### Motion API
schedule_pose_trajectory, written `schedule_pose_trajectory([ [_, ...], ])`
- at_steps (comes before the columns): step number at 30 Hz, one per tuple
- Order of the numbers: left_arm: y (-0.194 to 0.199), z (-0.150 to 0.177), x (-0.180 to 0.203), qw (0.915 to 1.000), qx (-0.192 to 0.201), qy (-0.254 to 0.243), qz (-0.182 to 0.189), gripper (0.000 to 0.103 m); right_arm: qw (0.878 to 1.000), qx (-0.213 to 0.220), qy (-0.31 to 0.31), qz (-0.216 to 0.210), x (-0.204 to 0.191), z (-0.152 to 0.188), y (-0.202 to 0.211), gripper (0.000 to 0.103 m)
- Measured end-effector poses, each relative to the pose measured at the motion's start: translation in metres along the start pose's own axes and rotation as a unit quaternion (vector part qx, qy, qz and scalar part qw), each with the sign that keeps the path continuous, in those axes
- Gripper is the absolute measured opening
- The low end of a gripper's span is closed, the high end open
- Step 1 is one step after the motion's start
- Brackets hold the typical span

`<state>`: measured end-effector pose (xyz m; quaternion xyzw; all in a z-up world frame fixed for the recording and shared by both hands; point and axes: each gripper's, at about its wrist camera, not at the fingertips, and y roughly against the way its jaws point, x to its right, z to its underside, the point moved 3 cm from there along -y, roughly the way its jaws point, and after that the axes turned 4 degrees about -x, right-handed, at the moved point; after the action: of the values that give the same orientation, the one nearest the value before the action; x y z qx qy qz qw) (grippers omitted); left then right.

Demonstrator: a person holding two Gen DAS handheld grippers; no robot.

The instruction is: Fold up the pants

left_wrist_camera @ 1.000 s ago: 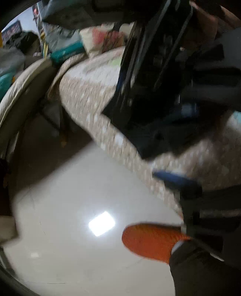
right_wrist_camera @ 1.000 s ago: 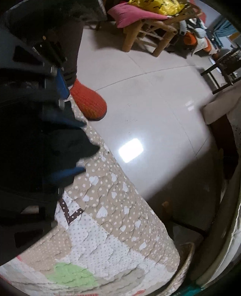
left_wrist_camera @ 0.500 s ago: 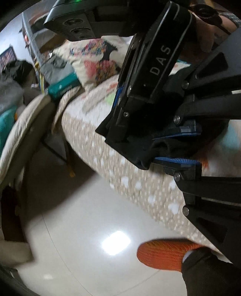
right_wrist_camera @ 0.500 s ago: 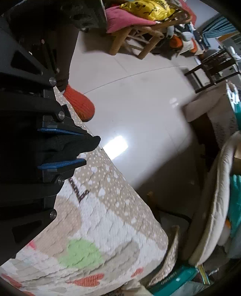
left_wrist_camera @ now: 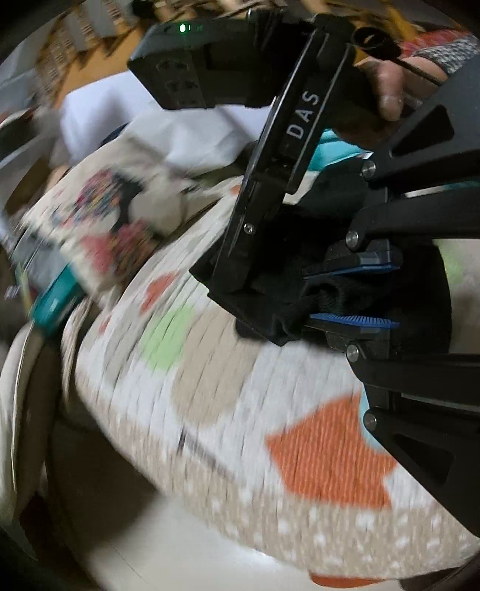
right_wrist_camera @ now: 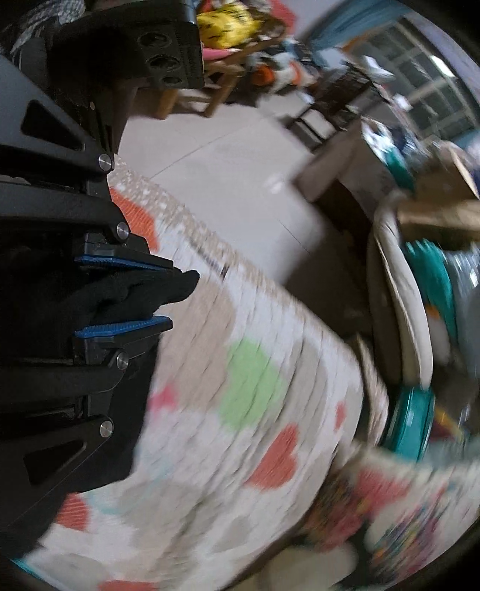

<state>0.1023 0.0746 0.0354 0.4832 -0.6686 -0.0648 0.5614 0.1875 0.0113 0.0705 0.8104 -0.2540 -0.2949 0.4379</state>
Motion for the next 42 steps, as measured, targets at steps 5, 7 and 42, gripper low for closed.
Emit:
schedule_pose_trajectory([
  [5, -0.028, 0.022, 0.046, 0.9941, -0.047, -0.093, 0.028, 0.02, 0.996, 0.035, -0.086, -0.013, 0.061, 0.052, 0.03, 0.03],
  [7, -0.035, 0.033, 0.06, 0.9885, -0.068, -0.132, 0.024, 0.03, 0.991, 0.041, -0.127, 0.006, 0.088, 0.074, 0.036, 0.036],
  [42, 0.001, 0.002, -0.021, 0.9982, -0.05, 0.031, -0.013, 0.06, 0.962, 0.041, -0.221, 0.156, 0.06, 0.129, 0.059, 0.012],
])
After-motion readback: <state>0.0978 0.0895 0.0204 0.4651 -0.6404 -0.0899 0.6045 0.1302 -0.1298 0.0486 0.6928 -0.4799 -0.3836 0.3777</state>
